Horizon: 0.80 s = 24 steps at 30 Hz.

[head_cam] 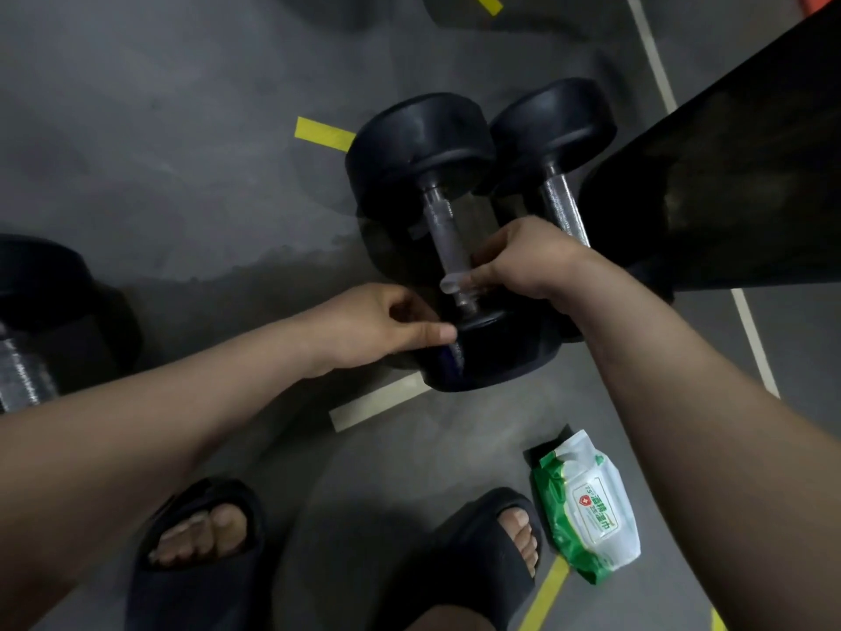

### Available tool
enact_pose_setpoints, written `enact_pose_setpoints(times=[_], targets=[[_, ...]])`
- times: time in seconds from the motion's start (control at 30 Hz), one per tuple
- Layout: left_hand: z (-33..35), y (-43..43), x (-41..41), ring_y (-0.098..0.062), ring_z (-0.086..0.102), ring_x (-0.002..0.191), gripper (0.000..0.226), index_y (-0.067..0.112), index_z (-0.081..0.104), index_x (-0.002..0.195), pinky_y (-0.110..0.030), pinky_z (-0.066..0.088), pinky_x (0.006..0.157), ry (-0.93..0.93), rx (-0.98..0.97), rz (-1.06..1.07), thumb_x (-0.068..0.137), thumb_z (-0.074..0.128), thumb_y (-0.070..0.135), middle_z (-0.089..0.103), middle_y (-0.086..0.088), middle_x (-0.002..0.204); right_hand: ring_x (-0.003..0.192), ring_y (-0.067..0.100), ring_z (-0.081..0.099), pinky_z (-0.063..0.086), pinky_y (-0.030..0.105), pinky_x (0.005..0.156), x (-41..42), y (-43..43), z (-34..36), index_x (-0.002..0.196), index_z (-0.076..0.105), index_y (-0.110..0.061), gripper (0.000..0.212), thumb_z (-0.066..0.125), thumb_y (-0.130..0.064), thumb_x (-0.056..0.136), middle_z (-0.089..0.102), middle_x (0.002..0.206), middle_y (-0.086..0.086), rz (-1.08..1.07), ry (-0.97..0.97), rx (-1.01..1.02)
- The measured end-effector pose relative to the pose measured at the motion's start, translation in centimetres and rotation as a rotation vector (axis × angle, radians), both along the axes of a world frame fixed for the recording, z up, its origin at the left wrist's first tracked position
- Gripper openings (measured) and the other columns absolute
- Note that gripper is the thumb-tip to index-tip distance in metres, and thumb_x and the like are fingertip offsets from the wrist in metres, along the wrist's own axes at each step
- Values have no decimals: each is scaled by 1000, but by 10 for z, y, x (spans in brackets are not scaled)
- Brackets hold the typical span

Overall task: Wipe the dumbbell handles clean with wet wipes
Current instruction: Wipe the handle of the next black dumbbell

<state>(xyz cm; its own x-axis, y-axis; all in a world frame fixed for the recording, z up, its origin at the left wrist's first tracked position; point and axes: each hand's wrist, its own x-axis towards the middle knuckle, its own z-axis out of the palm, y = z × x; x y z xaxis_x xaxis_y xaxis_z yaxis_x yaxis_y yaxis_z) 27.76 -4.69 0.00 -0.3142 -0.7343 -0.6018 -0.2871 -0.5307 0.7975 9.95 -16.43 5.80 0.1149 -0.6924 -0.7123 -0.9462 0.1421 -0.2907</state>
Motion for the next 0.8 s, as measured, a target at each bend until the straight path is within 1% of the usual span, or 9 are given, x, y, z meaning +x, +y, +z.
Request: enact_pose_setpoints(times=[0.07,0.13,0.2,0.37,0.5,0.57,0.63,0.7,0.8], targets=[[-3,1,1,-3,71,91,58,32,73,96,-34,56,95,10,-11,-3,52,78,69,76,16,93,76,17,74,61,33,75,5,-3,-7,93,77,-14,60,100,-46,47,77,78,-1,-102,-71,-12],[-5,-1,0,-3,71,89,58,30,74,96,-32,56,94,-7,-26,14,51,78,67,76,15,92,81,21,74,62,37,78,13,-8,-12,106,72,-11,54,98,-22,60,76,87,4,-228,-167,-2],[-5,-3,-1,-4,71,89,59,27,75,96,-30,56,90,-37,-66,2,53,76,68,76,12,92,83,26,74,62,42,82,22,-12,-16,100,67,-12,43,92,-5,66,74,90,9,-328,-254,1],[-9,-5,-2,-6,71,85,55,26,76,92,-26,57,81,-49,-71,16,56,80,66,76,10,89,70,20,67,56,36,70,27,-14,-20,86,69,-13,34,93,-16,62,70,75,4,-381,-359,-123],[-10,-6,-3,-4,70,86,44,26,76,94,-23,56,81,-62,-61,21,65,84,58,76,11,90,80,31,67,58,49,83,15,-9,-18,86,72,-12,18,83,-4,74,72,84,17,-329,-301,19],[-9,-7,-3,-3,70,85,52,27,75,93,-23,55,81,-56,-52,16,57,83,64,75,12,89,82,31,69,58,46,83,13,-6,-19,100,71,-7,27,82,-2,76,74,95,22,-341,-252,37],[-9,-9,-3,-4,70,83,56,26,75,90,-23,55,80,-45,-41,14,52,82,67,76,11,88,81,25,70,59,36,77,12,-6,-20,105,68,-7,32,83,-2,77,73,92,15,-401,-261,57],[-10,-10,-2,-6,70,83,49,25,75,89,-25,56,79,-56,-48,12,58,85,61,76,9,87,79,19,68,60,28,71,14,-7,-18,97,67,-9,22,80,-3,81,70,81,6,-428,-266,119],[-13,-9,-1,-10,71,85,47,23,74,89,-28,55,79,-75,-78,-4,63,84,61,75,7,87,77,17,66,59,29,72,20,-8,-13,88,66,-12,10,74,-5,88,67,76,3,-402,-205,187]])
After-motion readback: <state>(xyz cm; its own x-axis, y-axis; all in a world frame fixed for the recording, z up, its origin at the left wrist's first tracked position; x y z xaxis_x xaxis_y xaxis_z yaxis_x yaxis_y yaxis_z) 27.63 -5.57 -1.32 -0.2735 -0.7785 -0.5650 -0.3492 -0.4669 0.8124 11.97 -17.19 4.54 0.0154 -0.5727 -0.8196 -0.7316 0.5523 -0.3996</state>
